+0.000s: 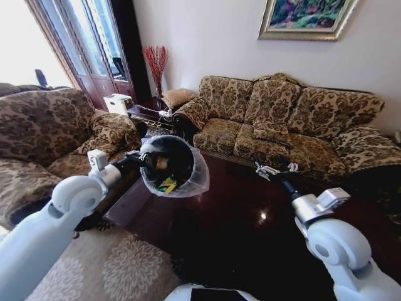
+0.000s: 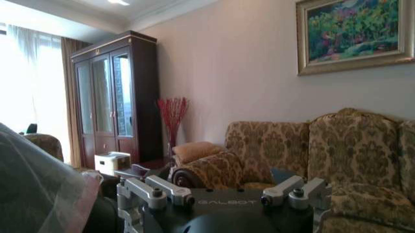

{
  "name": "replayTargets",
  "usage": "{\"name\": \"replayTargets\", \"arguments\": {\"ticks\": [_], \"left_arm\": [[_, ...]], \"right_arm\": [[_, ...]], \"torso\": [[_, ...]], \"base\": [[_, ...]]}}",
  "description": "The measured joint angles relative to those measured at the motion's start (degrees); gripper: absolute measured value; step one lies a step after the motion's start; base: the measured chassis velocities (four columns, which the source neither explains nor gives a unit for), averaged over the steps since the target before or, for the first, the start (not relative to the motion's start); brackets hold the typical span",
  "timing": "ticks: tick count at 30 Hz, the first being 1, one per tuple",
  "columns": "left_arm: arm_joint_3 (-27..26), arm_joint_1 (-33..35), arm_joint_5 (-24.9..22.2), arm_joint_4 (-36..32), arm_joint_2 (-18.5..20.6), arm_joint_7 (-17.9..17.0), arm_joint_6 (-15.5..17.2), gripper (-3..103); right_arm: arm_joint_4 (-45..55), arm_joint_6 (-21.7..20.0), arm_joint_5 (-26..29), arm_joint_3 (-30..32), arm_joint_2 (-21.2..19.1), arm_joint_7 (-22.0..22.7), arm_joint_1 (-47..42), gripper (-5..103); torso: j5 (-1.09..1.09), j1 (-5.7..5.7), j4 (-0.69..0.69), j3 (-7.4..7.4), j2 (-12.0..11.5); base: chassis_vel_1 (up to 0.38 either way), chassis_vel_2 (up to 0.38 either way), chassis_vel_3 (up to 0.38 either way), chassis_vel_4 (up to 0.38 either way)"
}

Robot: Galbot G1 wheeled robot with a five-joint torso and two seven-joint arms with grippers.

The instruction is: Move to the front of the table and place the trash on the table into the trash bin.

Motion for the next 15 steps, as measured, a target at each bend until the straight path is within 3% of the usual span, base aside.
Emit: {"name": "replayTargets", "arguments": {"ticks": [5,15], "left_arm": [[-1.1,2.3,0.9,-1.5,-1.2,0.6,-0.4,2],[-2.8,3.6,0.0,-3.0,0.0,0.6,0.2,2]], "right_arm": [[0.2,0.2,-0.1,0.3,0.2,0.0,-0.9,100],[-1.1,2.3,-1.1,0.4,2.0,-0.3,-1.0,100]], "torso": [[0.01,-0.02,-0.05,0.00,0.0],[0.01,-0.02,-0.02,0.00,0.0]], "base": [[0.284,-0.316,-0.299,0.294],[0.347,-0.342,-0.346,0.345]]}}
